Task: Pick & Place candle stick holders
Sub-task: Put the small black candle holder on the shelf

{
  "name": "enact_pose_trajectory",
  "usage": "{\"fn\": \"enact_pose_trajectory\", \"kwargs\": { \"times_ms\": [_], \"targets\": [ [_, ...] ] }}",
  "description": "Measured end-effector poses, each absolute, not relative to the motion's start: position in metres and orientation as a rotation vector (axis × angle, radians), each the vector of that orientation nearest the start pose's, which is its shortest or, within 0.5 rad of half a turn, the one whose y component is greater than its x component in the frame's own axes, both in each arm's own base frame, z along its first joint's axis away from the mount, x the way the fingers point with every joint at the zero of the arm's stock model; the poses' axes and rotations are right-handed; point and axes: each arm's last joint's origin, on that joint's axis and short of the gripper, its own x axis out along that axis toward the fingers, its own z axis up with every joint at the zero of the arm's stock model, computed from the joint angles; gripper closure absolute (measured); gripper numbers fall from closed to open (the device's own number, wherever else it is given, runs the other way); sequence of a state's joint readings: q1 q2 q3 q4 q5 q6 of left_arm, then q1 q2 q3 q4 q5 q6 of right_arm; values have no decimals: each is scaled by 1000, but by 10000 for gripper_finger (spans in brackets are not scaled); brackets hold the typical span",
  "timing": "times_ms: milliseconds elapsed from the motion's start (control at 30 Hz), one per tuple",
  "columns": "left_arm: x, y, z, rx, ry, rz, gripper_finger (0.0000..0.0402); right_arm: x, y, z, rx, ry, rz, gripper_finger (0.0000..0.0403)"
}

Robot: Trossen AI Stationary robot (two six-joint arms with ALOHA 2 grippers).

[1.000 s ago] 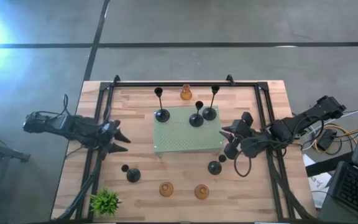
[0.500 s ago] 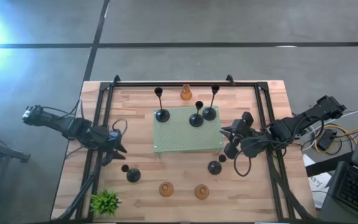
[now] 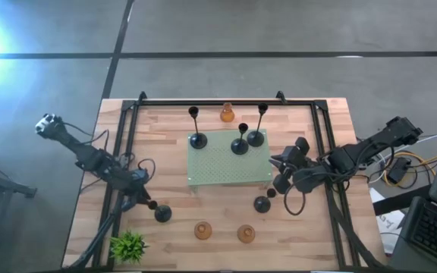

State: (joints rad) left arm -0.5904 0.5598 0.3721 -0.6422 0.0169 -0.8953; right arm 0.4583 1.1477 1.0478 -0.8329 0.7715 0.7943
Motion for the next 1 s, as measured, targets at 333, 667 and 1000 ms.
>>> {"fn": "enact_pose_trajectory", "kwargs": {
  "times_ms": [333,667,1000],
  "targets": [
    [100,-82,179,-575,1037,-128,283,192,71,302,175,613,-611,360],
    [110,-91,179,-559,975,-195,283,161,65,305,213,583,-679,365],
    [115,-94,184,-502,872,-255,282,160,64,305,206,563,-692,365]
  ]
}}
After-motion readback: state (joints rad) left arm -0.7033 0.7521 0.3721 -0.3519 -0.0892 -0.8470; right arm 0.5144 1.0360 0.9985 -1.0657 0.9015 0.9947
